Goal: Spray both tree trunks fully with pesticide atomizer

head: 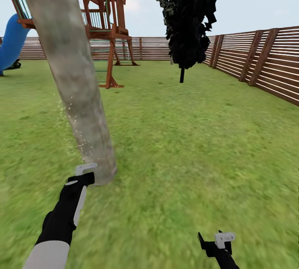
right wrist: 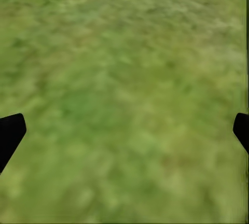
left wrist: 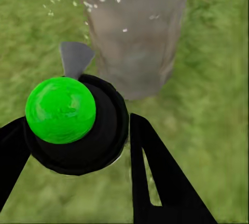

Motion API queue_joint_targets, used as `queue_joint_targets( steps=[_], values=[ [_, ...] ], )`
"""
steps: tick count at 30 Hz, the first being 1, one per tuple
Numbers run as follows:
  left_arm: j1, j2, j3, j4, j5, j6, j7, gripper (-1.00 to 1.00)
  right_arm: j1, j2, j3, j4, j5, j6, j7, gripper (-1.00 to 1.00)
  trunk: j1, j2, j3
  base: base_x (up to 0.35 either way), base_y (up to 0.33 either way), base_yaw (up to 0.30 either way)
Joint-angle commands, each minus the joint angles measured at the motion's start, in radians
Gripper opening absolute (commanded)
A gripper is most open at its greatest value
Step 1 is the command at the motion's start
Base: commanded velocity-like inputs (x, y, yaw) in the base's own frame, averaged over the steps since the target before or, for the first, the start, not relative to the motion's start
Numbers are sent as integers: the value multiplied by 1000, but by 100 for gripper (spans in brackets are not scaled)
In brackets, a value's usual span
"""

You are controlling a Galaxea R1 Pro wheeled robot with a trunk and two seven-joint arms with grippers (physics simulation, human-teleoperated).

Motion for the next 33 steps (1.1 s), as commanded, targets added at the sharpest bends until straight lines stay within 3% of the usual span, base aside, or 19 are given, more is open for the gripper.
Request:
queue_joint_targets(
  steps=[1,3,6,7,9,11,13,14,18,20,22,24,26,27,28,29,31,33],
  values=[
    [-1,-2,-47,-19,-4,14,0,-100,0,0,0,0,0,0,0,100,0,0,0,149,-276,3],
    [-2,-13,-103,-49,-1,34,3,-100,0,0,0,1,0,0,0,100,0,0,0,150,-276,1],
    [7,-14,-100,-114,-1,67,0,-100,1,0,0,1,0,0,1,100,0,0,0,172,-276,0],
    [10,-10,-71,-129,-1,69,0,-100,2,0,0,1,0,0,2,100,0,0,0,203,-275,0],
    [13,-4,71,-153,2,73,-9,-100,3,0,0,1,0,0,2,100,0,0,0,199,-274,76],
    [14,-3,97,-159,0,74,-11,-100,5,0,1,0,0,0,-1,100,0,0,0,127,-274,233],
    [15,-4,101,-159,-2,73,-12,-100,9,0,0,0,0,0,-1,100,0,0,0,26,-274,271],
    [17,-7,96,-158,-1,72,-12,-100,10,0,0,0,0,0,-1,100,0,0,0,6,-274,277],
    [19,-16,-23,-158,3,70,-1,-100,11,0,1,0,0,0,-1,100,0,0,0,1,-275,278],
    [19,-16,-32,-158,3,70,0,-100,11,0,1,0,0,0,-1,100,0,0,0,30,-277,279],
    [19,-9,-20,-159,3,71,0,-100,11,1,1,0,0,0,-1,100,0,0,0,116,-280,279],
    [19,-4,62,-166,6,72,-6,-100,11,1,1,0,0,0,0,100,0,0,0,164,-283,279],
    [18,-7,82,-168,5,74,-10,-100,11,2,1,0,0,0,0,100,0,0,0,177,-284,279],
    [17,-10,72,-168,2,76,-10,-100,11,2,1,0,0,0,0,100,0,0,0,179,-284,279],
    [17,-10,3,-168,0,79,-8,-100,11,2,2,0,0,0,0,100,0,0,0,180,-284,279],
    [17,-12,-33,-170,-1,82,-5,-100,11,2,1,0,0,0,0,100,0,0,0,180,-284,279],
    [17,-15,-60,-207,2,122,-3,-100,11,2,1,0,0,0,0,100,0,0,0,180,-284,279],
    [17,-9,-59,-228,4,139,-3,-100,11,1,2,0,0,0,0,100,0,0,0,180,-284,279]
  ],
)
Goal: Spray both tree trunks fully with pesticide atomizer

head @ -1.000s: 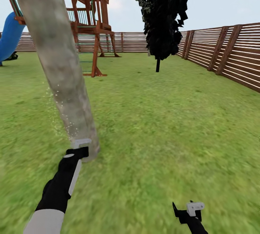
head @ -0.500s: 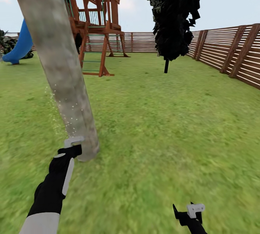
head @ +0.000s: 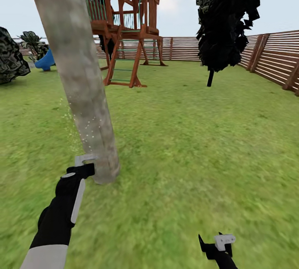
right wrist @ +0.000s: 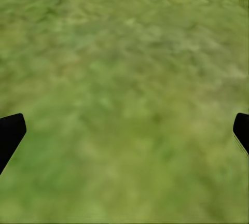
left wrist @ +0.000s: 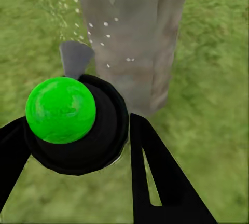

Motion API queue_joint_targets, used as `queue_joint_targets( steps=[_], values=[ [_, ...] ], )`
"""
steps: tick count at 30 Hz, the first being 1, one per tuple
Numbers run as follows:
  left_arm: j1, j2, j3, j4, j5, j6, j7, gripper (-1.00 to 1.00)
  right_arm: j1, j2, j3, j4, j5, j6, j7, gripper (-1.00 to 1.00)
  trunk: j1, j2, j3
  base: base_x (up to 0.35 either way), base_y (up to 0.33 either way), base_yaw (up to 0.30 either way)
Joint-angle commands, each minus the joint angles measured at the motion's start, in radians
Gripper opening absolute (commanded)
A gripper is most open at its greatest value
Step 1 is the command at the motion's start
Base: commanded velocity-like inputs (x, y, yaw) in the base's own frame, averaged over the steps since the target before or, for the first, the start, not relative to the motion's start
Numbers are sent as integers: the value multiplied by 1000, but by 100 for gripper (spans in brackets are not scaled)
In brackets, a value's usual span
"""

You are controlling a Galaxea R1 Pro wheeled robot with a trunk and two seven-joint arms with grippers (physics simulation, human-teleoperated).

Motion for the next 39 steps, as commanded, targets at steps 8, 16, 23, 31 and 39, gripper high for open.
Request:
queue_joint_targets(
  steps=[8,16,23,31,39],
  values=[
    [31,8,102,163,-2,-43,-4,-100,0,0,0,0,0,0,2,100,0,0,0,180,-284,238],
    [31,4,99,229,-3,-82,2,-100,0,0,0,0,0,0,2,100,0,0,0,179,-284,95],
    [31,7,102,230,-4,-82,3,-100,0,0,0,0,0,0,2,100,0,0,0,175,-284,276],
    [31,8,104,243,-6,-83,3,-100,0,-1,-1,0,0,-1,0,100,0,0,0,112,-283,175],
    [32,8,104,245,-4,-83,3,-100,0,-1,-2,0,0,-1,1,100,0,0,0,27,-283,1]
  ],
)
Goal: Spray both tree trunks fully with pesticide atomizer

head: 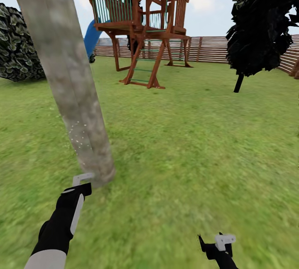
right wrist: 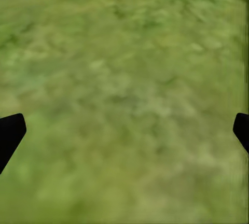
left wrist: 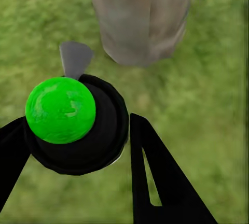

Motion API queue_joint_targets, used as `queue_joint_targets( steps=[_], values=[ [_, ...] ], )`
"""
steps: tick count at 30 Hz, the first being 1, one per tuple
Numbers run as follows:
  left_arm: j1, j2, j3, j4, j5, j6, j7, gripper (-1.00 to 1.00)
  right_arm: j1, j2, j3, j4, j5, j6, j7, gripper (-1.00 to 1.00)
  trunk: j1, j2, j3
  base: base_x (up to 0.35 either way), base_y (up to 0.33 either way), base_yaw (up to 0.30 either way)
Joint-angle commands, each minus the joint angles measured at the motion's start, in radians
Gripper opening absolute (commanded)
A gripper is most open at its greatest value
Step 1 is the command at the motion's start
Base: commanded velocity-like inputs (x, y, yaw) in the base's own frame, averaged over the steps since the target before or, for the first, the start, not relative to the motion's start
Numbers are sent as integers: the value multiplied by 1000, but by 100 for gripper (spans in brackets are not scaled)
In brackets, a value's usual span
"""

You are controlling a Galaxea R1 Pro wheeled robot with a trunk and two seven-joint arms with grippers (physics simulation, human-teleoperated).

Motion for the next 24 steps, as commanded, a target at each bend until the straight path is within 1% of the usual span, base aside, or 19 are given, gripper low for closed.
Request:
queue_joint_targets(
  steps=[1,3,6,8,9,10,11,13,15,19,24],
  values=[
    [0,0,0,0,0,0,0,-100,0,0,0,0,0,0,0,100,0,0,0,93,-283,100],
    [1,0,0,0,0,0,0,-100,0,0,0,0,0,0,-1,100,0,0,0,96,-233,251],
    [1,1,0,1,0,0,0,-100,0,0,0,0,0,0,-1,100,0,0,0,70,-75,274],
    [4,2,0,30,-6,-1,-2,-100,0,0,0,0,0,0,-1,100,0,0,0,6,-5,277],
    [4,4,0,71,-9,-1,-2,-100,0,0,0,0,0,0,-1,100,0,0,0,2,-2,277],
    [3,11,0,150,-10,-5,-2,-100,0,0,0,0,0,0,-1,100,0,0,0,1,-1,277],
    [-7,21,1,256,-10,-29,-6,-100,0,0,0,0,0,0,-1,100,0,0,0,0,0,277],
    [-11,24,2,287,-10,-48,-10,-100,0,0,0,0,0,0,-1,100,0,0,0,0,0,276],
    [-14,24,4,293,-8,-56,-12,-100,0,0,0,0,0,0,-1,100,0,0,0,0,0,167],
    [-37,19,1,295,-7,-61,-12,-100,0,0,0,0,0,0,-1,100,0,0,0,19,0,22],
    [-36,19,-1,296,-7,-61,-12,-100,0,0,0,0,0,0,-1,100,0,0,0,291,1,1]
  ],
)
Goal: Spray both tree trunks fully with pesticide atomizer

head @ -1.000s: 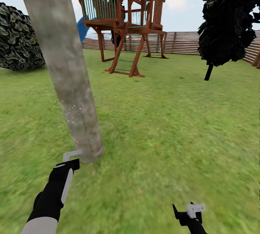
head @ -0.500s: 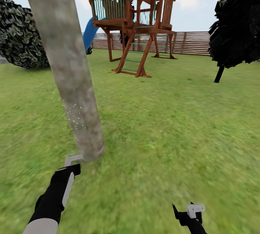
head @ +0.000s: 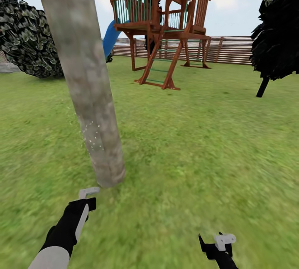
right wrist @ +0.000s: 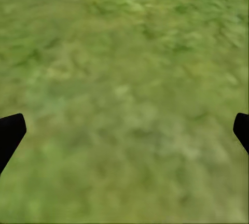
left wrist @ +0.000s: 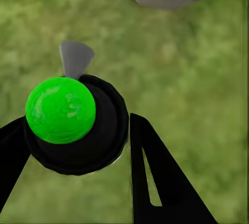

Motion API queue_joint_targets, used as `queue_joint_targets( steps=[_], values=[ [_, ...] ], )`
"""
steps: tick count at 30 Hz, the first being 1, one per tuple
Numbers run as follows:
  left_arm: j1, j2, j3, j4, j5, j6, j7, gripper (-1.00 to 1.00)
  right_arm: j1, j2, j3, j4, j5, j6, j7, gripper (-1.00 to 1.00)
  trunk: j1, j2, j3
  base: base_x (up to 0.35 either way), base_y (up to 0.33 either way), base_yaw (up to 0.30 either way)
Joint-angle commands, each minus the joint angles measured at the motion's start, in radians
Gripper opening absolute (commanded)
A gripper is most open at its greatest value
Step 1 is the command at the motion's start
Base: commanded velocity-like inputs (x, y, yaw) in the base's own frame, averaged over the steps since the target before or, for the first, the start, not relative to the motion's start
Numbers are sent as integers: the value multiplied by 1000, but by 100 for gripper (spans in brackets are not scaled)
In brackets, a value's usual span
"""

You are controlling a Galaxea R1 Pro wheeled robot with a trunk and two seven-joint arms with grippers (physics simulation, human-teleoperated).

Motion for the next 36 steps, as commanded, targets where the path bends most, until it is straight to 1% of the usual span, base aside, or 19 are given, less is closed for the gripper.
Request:
queue_joint_targets(
  steps=[1,7,9,12,15,17,19,21,26,30,36],
  values=[
    [1,0,0,0,-1,0,0,-100,0,0,0,0,0,0,1,100,0,0,0,336,53,0],
    [8,-3,-2,0,0,-3,0,-100,0,0,0,0,0,0,2,100,0,0,0,318,13,0],
    [9,-4,-2,7,0,-40,0,-100,0,0,0,0,0,0,2,100,0,0,0,234,-186,0],
    [9,-5,-2,13,-1,-55,0,-100,0,0,0,0,0,0,2,100,0,0,0,222,-188,0],
    [10,3,0,16,1,-55,-1,-100,0,0,0,0,0,0,2,100,0,0,0,224,24,0],
    [11,6,1,39,-3,-54,-1,-100,0,0,0,0,0,0,2,100,0,0,0,205,167,0],
    [10,9,1,49,-7,-54,0,-100,0,0,0,0,0,0,2,100,0,0,0,82,65,0],
    [10,25,1,53,-5,-54,0,-100,0,0,0,0,0,0,2,100,0,0,0,20,16,0],
    [10,17,3,56,-2,-53,-1,-100,0,0,0,0,0,0,2,100,0,0,0,1,-98,0],
    [10,17,-22,57,-1,-54,0,-100,0,0,0,0,0,0,2,100,0,0,0,0,-264,0],
    [10,19,-25,56,-2,-54,0,-100,0,0,0,0,0,0,2,100,0,0,0,0,-260,55]
  ],
)
